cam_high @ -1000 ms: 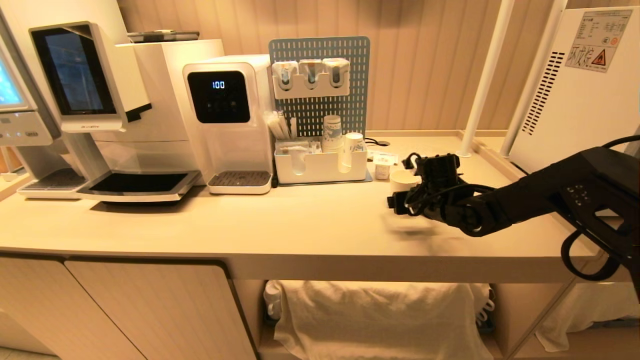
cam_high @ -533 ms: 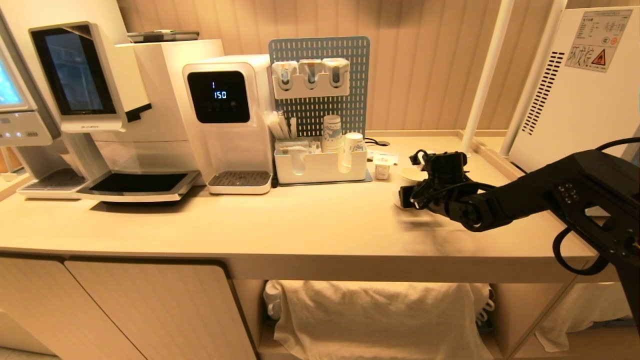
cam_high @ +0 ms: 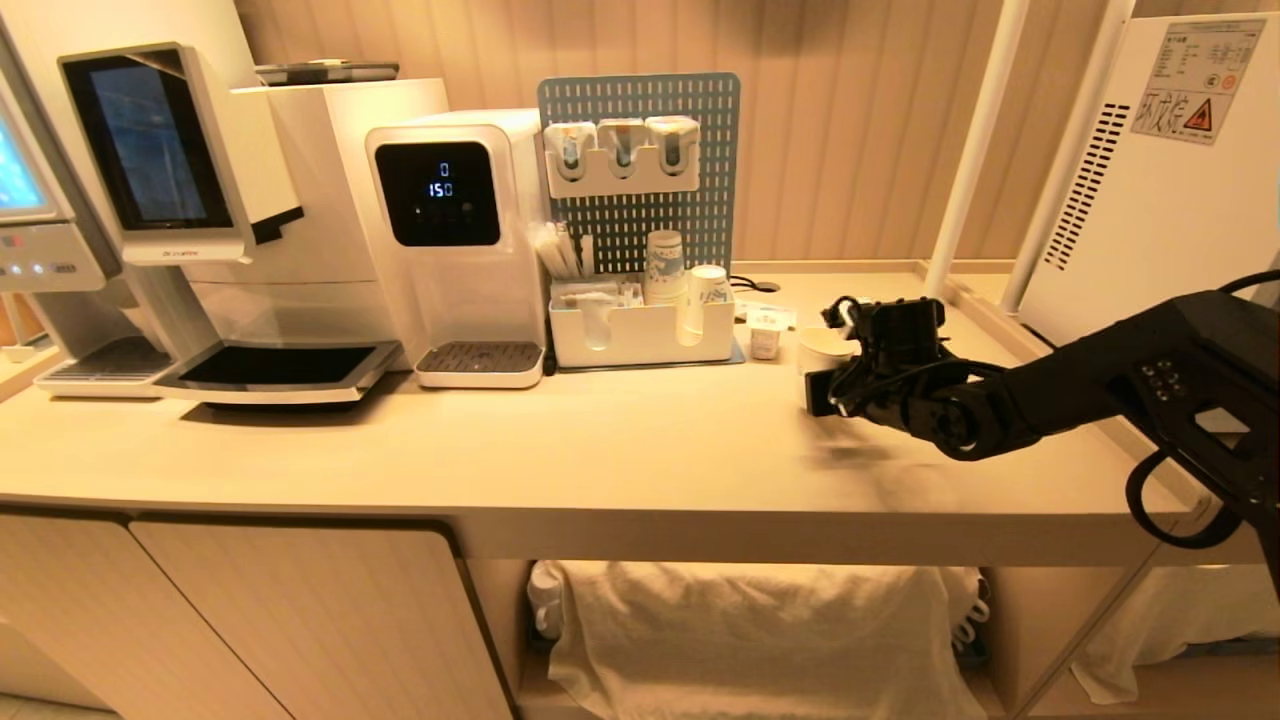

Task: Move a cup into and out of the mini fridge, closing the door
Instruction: Put the paper cup in the freezer

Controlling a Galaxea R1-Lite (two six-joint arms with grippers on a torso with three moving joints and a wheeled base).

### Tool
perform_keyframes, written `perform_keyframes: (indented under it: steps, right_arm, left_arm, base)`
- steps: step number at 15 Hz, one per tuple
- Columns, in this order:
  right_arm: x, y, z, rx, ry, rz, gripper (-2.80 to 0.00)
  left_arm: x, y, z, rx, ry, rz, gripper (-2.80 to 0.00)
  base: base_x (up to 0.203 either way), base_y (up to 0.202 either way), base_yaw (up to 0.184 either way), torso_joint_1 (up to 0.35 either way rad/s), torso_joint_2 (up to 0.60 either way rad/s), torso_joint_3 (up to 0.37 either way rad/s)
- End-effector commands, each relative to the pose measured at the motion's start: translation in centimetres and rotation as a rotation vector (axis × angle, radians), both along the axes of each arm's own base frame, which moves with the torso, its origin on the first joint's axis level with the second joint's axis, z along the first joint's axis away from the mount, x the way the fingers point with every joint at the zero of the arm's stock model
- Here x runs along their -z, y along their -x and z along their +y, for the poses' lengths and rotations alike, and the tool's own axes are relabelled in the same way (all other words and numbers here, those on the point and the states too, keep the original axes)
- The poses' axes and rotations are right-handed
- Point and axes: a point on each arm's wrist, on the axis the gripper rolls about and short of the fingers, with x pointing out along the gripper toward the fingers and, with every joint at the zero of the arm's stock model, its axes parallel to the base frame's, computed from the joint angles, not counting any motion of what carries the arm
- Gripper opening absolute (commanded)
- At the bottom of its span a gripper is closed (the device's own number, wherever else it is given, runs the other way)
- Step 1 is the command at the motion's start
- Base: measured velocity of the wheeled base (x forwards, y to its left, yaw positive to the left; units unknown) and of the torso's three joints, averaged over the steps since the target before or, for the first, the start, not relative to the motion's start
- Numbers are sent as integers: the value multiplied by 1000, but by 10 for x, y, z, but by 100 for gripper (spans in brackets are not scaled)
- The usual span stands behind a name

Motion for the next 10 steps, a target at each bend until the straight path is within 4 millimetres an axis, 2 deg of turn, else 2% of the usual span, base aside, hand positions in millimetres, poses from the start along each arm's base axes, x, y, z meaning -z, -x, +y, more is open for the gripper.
perform_keyframes:
  steps: [1, 4, 7, 10]
  right_arm:
    - [-13, 6, -2, -1, -7, -22, -280]
    - [-32, 25, -8, -2, -3, -12, -280]
    - [-60, 53, -17, 1, 21, 31, -280]
    - [-100, 99, -32, 10, 60, 137, -280]
  left_arm:
    - [0, 0, 0, 0, -1, 1, -280]
    - [0, 0, 0, 0, -1, 1, -280]
    - [0, 0, 0, 0, -1, 1, -280]
    - [0, 0, 0, 0, -1, 1, -280]
  base:
    - [0, 0, 0, 0, 0, 0]
    - [0, 0, 0, 0, 0, 0]
    - [0, 0, 0, 0, 0, 0]
    - [0, 0, 0, 0, 0, 0]
